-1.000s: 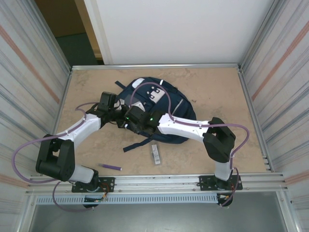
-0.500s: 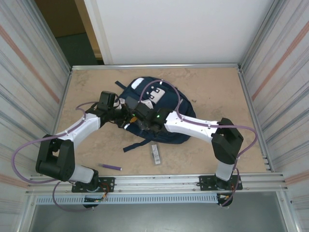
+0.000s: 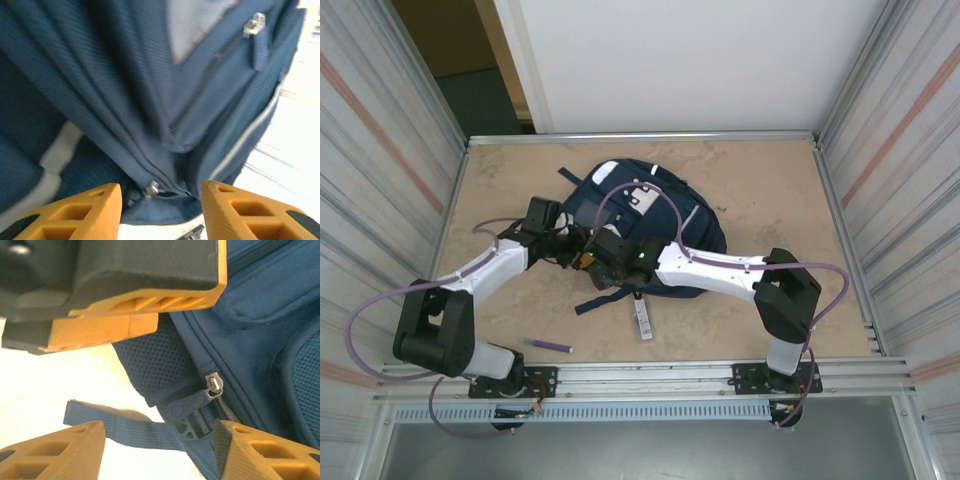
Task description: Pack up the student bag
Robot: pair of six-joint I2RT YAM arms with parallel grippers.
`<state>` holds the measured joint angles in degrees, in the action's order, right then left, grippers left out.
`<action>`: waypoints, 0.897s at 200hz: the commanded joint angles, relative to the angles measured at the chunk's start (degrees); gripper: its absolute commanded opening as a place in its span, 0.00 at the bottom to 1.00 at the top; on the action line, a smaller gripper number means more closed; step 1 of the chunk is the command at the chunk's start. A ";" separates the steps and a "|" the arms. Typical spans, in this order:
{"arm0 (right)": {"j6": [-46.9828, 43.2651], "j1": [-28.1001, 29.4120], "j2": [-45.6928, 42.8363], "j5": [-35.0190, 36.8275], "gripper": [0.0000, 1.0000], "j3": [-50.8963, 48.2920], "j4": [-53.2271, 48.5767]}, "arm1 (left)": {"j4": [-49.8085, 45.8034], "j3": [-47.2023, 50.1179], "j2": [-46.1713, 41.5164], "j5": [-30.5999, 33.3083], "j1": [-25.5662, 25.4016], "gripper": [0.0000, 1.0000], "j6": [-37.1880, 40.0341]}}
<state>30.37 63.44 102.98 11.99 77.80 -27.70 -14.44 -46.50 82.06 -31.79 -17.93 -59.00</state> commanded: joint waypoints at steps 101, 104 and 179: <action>15.93 -5.95 -4.66 -5.92 0.61 -1.69 -3.67 | 5.70 -4.58 9.17 -1.49 -1.68 0.00 -2.72; 17.42 -5.91 -4.93 -5.66 0.61 -1.72 -3.87 | 5.20 -4.81 8.64 -1.44 -1.81 0.00 -2.53; 40.56 -8.57 -13.56 -6.69 0.57 -10.59 1.82 | 5.08 -4.83 5.64 -1.86 -4.04 0.00 -2.84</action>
<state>58.08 56.10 95.44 5.96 71.94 -28.12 -9.34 -50.19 89.27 -31.44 -21.52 -61.80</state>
